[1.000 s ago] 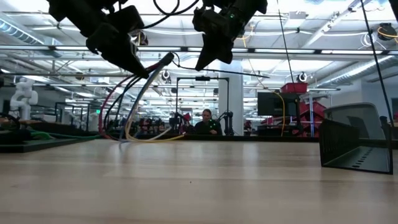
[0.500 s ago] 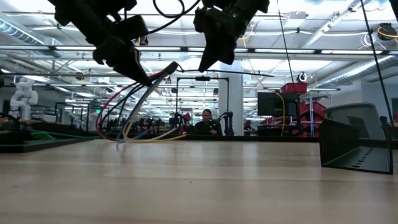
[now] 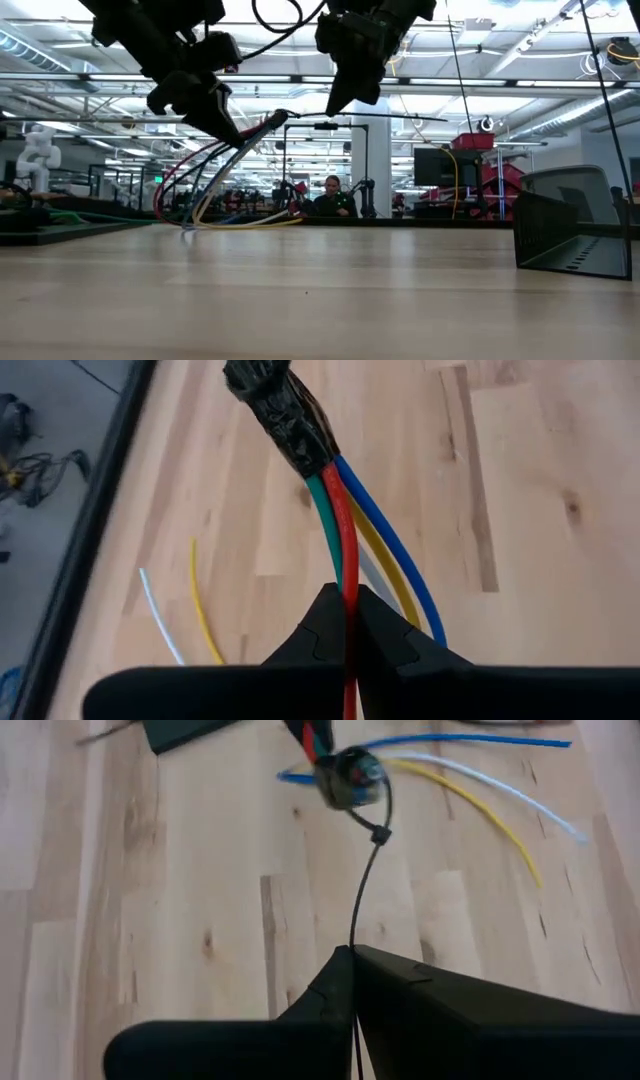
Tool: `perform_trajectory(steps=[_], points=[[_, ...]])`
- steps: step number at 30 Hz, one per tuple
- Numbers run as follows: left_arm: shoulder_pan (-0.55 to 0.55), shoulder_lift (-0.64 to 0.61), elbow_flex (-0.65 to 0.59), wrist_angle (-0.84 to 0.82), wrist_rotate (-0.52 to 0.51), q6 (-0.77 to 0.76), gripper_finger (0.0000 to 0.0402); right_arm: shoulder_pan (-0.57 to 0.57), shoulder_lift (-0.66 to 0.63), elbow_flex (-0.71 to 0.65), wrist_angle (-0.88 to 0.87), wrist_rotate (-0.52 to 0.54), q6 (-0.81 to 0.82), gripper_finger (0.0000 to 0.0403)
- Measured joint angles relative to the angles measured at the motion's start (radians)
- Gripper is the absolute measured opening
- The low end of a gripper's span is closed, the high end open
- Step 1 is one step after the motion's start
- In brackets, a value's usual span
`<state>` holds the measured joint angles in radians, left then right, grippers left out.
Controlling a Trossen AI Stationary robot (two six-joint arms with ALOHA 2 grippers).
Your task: Ziptie cables
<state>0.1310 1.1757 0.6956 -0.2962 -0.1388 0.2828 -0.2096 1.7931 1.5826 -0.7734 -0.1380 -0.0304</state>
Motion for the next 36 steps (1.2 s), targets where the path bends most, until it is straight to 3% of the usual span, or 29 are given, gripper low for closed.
perform_trajectory(steps=[36], points=[[0.018,0.016,0.0,0.115,-0.026,0.101,0.0003,-0.04,-0.002,0.059,-0.086,0.002,-0.037,0.0]])
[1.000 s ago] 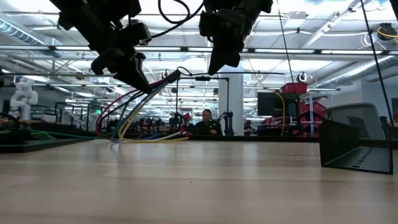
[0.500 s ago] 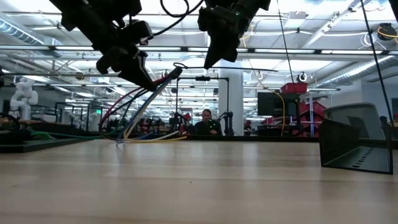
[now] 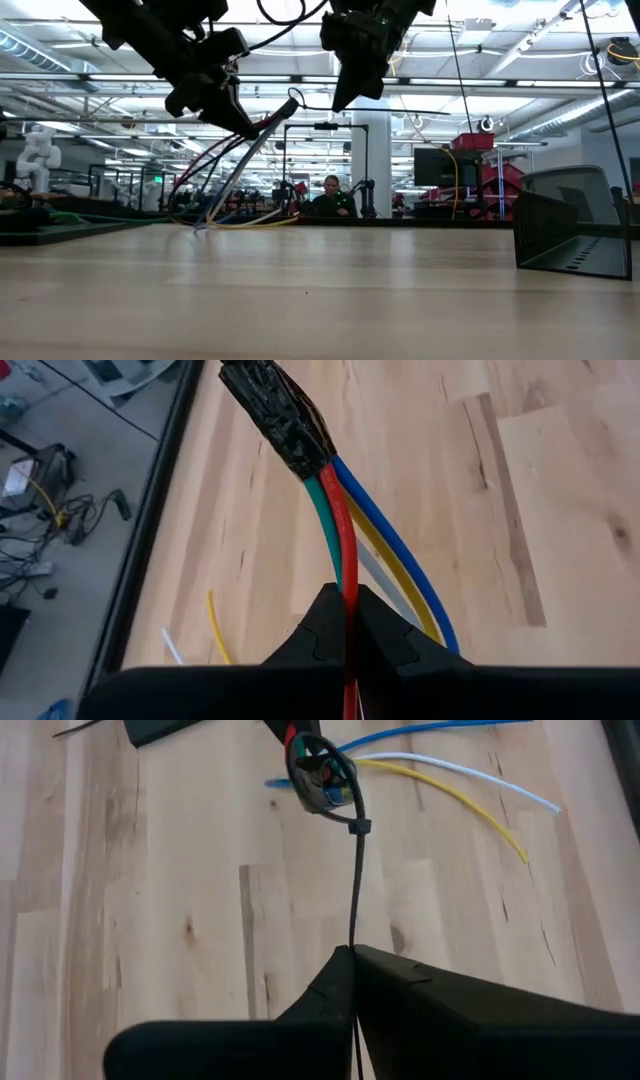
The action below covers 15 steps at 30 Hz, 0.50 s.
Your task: Ziptie cables
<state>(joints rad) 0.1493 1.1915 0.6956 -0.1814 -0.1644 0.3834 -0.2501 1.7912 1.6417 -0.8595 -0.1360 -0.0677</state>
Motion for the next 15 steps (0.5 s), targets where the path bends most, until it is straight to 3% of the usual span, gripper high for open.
perform_trajectory(steps=[15], points=[[0.0,0.033,0.0,0.035,0.004,0.023,0.0003,-0.02,0.0,0.0,-0.02,0.006,0.001,0.0]])
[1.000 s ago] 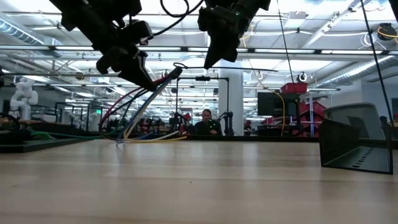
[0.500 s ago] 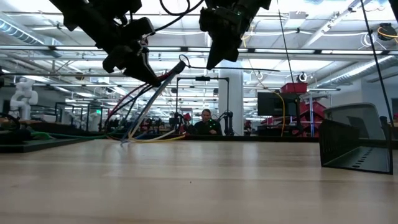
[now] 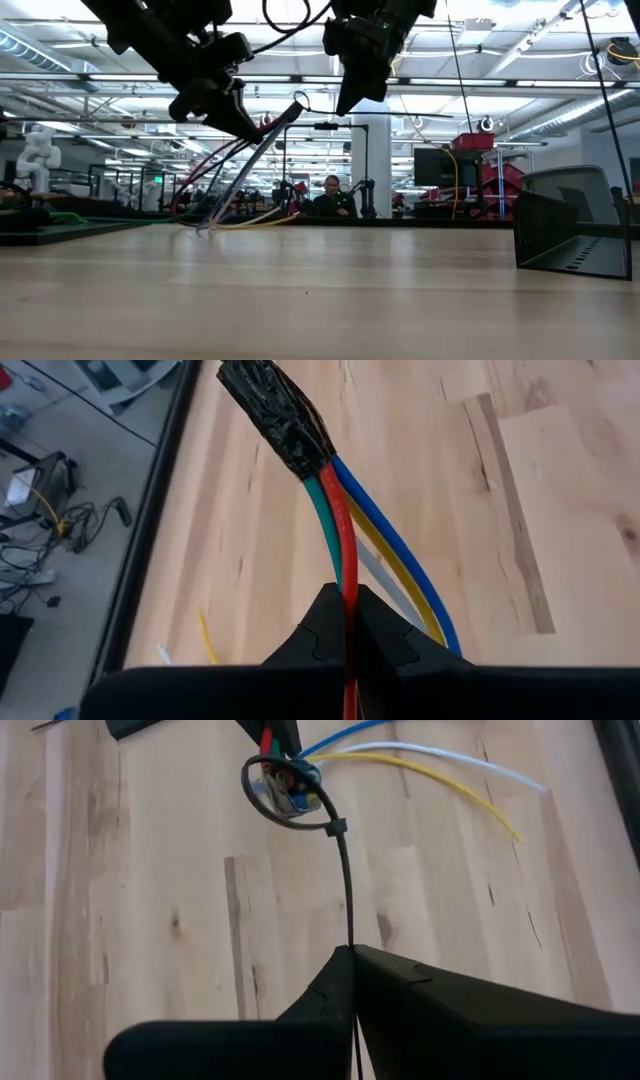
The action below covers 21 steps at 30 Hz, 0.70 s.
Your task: Ziptie cables
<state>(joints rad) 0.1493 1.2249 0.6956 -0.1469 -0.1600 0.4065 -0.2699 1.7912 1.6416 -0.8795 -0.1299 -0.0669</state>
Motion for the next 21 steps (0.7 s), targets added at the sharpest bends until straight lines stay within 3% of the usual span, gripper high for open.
perform_trajectory(steps=[9,21], points=[[0.0,0.0,0.0,-0.033,0.008,-0.005,0.0003,-0.017,-0.002,0.059,-0.008,0.056,-0.02,0.0],[0.0,0.001,0.0,0.009,0.0,0.001,0.0003,-0.026,0.0,0.068,-0.059,0.029,-0.007,0.0]])
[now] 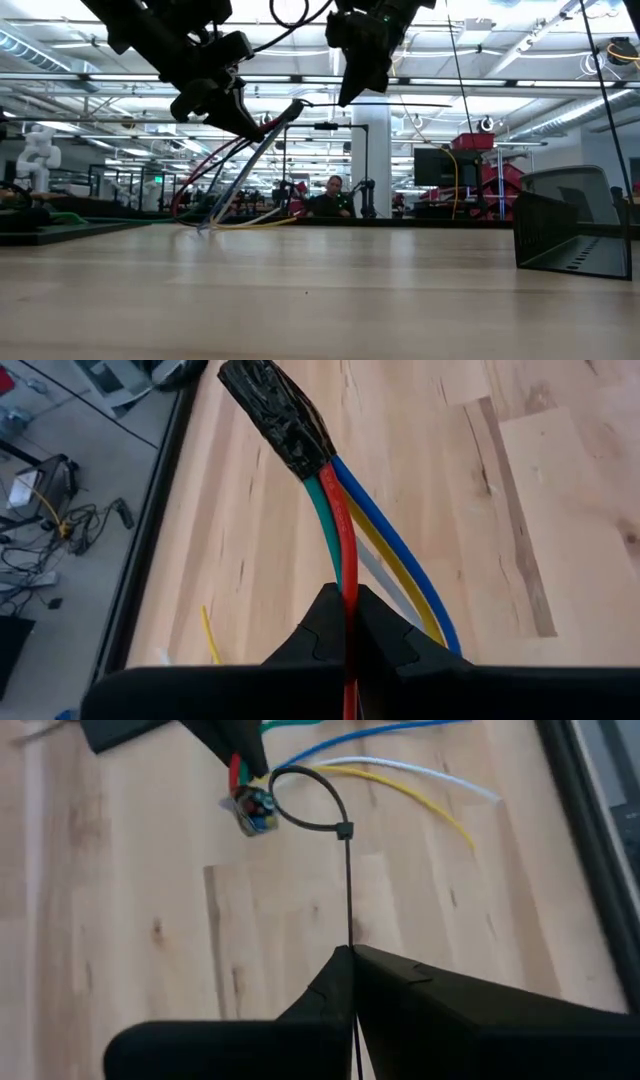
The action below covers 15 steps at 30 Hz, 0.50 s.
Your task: Ziptie cables
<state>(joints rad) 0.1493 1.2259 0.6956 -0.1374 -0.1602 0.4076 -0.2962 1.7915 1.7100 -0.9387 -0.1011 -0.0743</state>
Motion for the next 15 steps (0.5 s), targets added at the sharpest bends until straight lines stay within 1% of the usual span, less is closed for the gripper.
perform_trajectory(steps=[2,15], points=[[0.001,0.0,0.0,0.002,-0.001,0.008,0.0003,0.003,0.004,0.0,0.0,-0.022,0.01,0.0],[0.007,0.0,0.0,-0.001,-0.029,0.024,0.0003,0.01,0.013,0.0,-0.021,-0.062,0.01,0.0]])
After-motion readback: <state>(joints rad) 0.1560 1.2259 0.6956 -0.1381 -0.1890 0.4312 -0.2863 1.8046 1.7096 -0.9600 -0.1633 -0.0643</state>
